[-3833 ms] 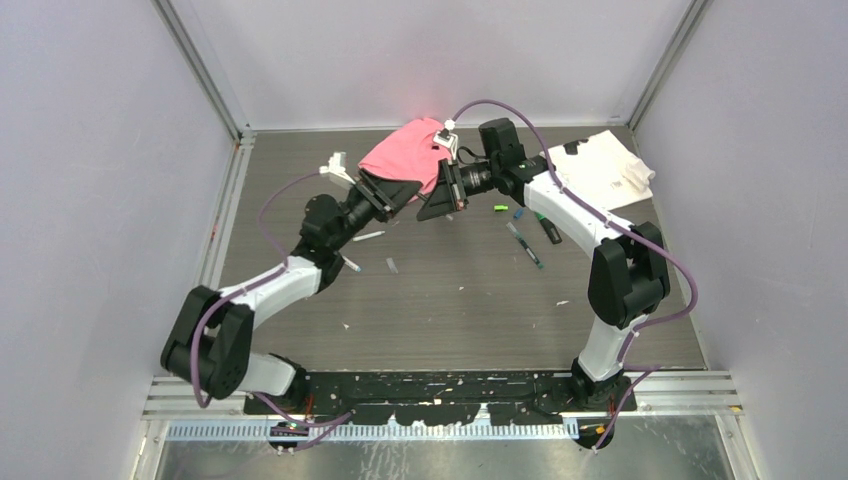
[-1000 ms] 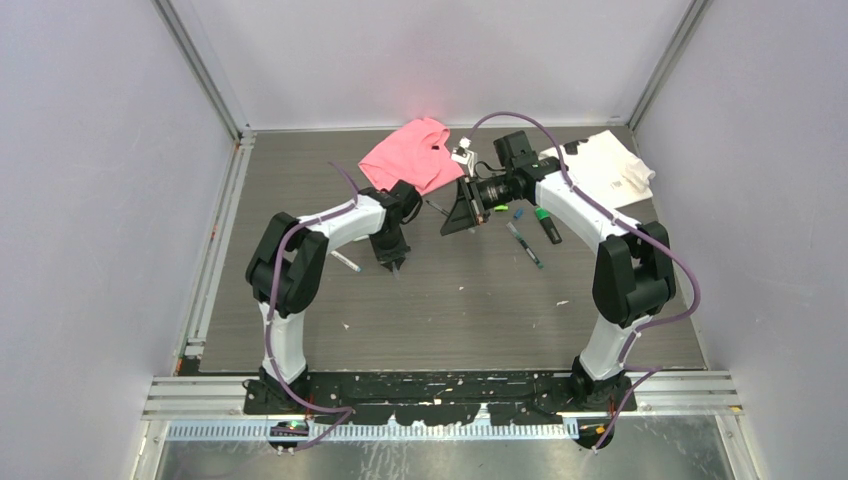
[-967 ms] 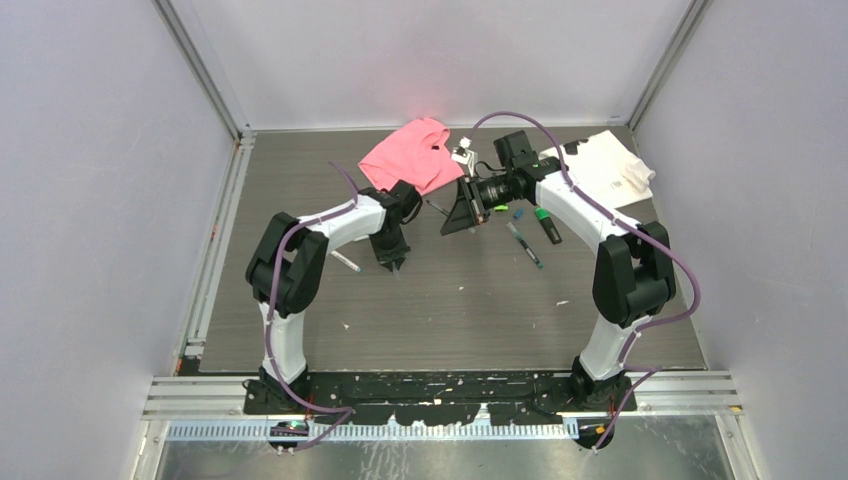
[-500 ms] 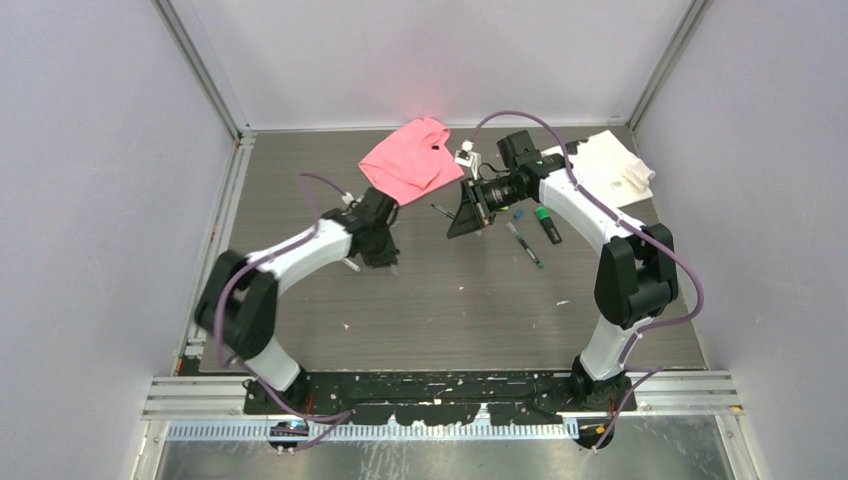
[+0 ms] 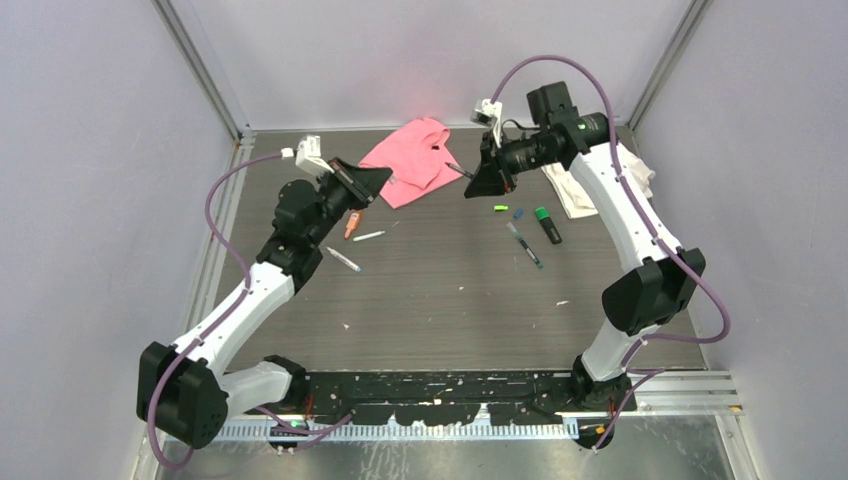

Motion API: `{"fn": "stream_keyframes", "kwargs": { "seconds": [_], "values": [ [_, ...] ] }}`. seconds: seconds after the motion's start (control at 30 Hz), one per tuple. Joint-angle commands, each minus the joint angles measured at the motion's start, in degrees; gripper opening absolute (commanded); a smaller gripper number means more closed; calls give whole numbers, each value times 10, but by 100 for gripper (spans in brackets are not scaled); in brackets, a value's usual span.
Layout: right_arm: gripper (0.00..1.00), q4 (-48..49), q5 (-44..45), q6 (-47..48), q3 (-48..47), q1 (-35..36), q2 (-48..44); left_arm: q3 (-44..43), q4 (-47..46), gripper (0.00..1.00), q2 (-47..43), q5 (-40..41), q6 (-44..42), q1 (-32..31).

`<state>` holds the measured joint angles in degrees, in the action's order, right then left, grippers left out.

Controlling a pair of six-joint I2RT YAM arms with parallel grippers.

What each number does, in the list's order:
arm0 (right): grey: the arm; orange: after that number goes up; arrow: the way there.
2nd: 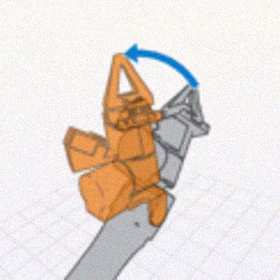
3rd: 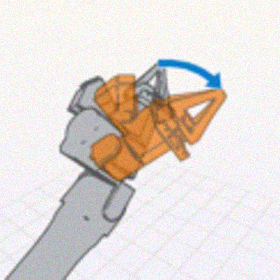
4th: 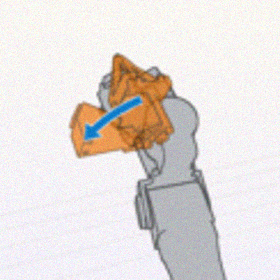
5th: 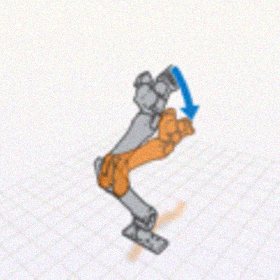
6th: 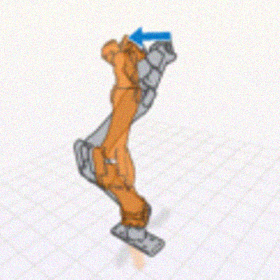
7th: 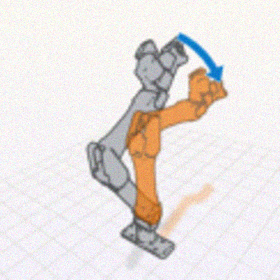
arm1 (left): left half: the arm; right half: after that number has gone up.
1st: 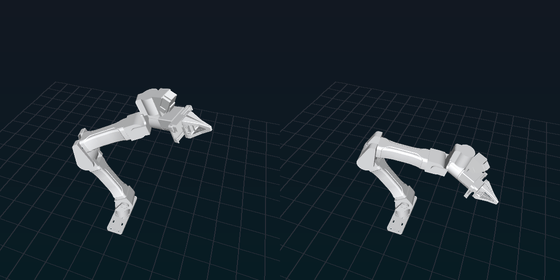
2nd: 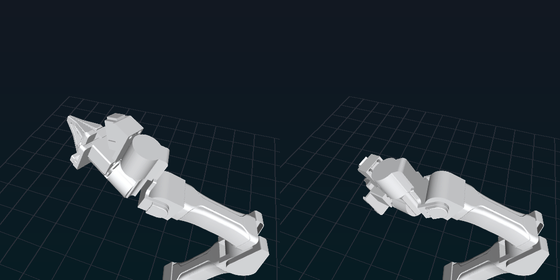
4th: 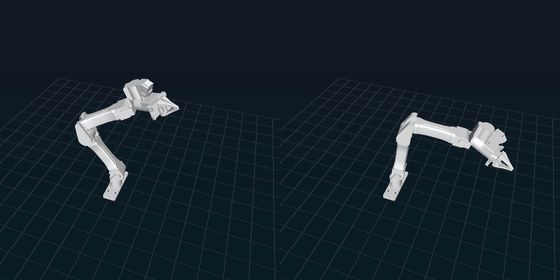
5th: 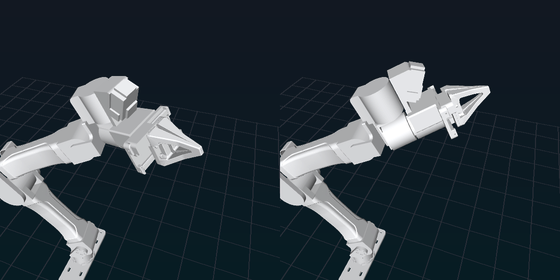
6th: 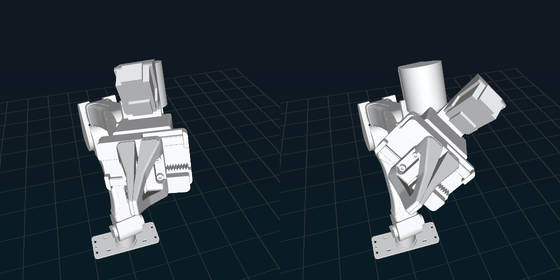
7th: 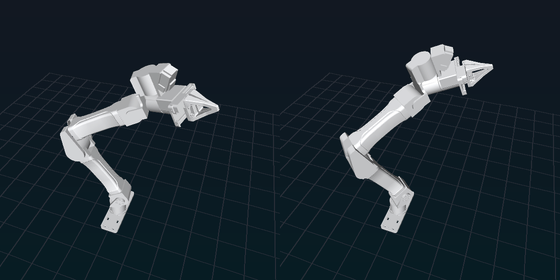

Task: Insert the pens into the pen caps
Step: Insert the pen cap onto the pen.

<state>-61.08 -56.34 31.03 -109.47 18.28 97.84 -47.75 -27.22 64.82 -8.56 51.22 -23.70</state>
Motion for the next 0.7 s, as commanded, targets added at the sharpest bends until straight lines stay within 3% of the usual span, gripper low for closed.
{"fn": "stream_keyframes", "kwargs": {
  "seconds": [0.0, 0.2, 0.43, 0.67],
  "values": [
    [1, 47, -43, -32, -20, 17, -27, -22, -218, 1, 12, -47, 54, 13],
    [1, 91, -53, -79, -19, 55, -51, -38, -375, 1, 58, -15, 140, 15],
    [1, 215, -10, -241, 0, 92, -66, -81, -388, 1, 84, -30, 160, 9],
    [1, 297, -9, -333, 1, 98, -57, -88, -388, 1, 89, -27, 163, -5]
  ]
}}
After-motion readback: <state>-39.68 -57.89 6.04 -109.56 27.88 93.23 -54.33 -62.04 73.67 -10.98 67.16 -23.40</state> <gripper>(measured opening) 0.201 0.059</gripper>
